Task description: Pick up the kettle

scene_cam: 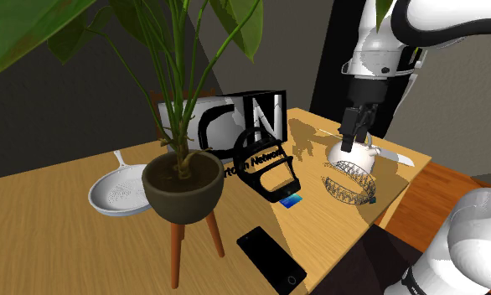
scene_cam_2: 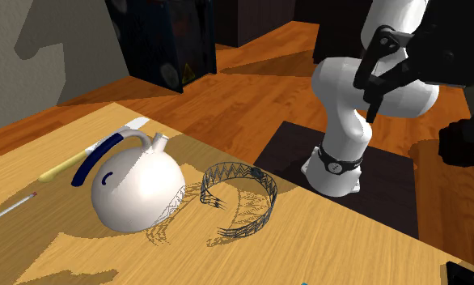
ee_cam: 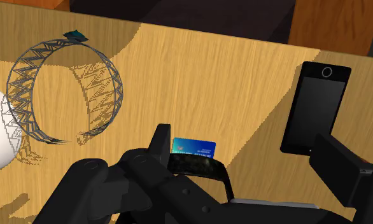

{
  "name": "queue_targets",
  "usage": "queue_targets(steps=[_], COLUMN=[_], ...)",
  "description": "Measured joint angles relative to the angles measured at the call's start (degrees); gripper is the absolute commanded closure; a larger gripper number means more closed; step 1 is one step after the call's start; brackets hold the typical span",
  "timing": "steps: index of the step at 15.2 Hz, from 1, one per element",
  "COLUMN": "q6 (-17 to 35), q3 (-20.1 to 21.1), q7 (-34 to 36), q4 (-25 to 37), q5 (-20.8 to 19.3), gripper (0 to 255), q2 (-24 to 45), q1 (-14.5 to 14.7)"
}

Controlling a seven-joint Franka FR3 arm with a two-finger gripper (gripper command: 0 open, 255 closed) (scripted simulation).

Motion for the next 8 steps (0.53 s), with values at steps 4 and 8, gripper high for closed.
queue_targets(steps=[4, 8], q6=[0.9, 2.3], q3=[-2.3, -6.6], q7=[-2.3, -6.7], q4=[-0.6, -0.3], q5=[-2.0, -5.9], gripper=[0, 0], q2=[0.9, 3.7], q1=[-1.2, -3.5])
